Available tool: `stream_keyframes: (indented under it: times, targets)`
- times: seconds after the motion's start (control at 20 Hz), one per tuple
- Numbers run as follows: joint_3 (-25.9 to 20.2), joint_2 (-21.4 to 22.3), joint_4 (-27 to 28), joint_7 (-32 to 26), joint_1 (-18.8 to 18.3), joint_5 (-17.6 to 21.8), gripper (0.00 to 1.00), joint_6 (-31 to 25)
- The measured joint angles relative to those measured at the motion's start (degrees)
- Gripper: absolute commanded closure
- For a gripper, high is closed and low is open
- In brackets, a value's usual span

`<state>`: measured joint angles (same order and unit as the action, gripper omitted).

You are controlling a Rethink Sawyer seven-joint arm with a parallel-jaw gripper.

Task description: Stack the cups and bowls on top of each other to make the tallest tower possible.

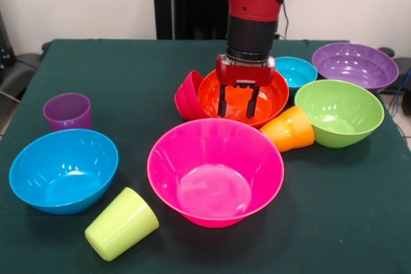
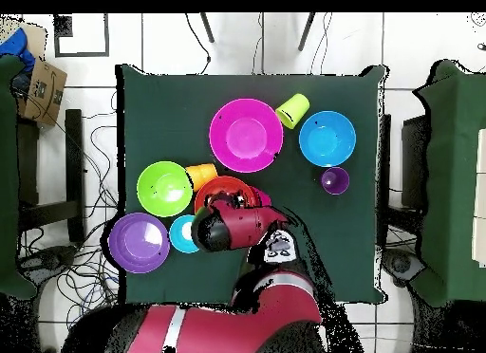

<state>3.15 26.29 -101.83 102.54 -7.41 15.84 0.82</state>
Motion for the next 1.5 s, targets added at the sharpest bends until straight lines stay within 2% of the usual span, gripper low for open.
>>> stream_keyframes:
  times: [0.65,0.95,1.15,1.5]
  targets:
    - [-0.1,3.6,0.0,0.0,-0.1,0.0,0.0,0.0]
    - [-0.7,7.1,-0.1,0.0,-1.1,0.0,0.0,-1.4]
    - [-1.9,10.6,-0.1,0.0,-2.3,-0.2,0.0,-5.7]
    - [-6.9,17.0,-0.2,0.0,-6.8,-0.3,0.0,-16.1]
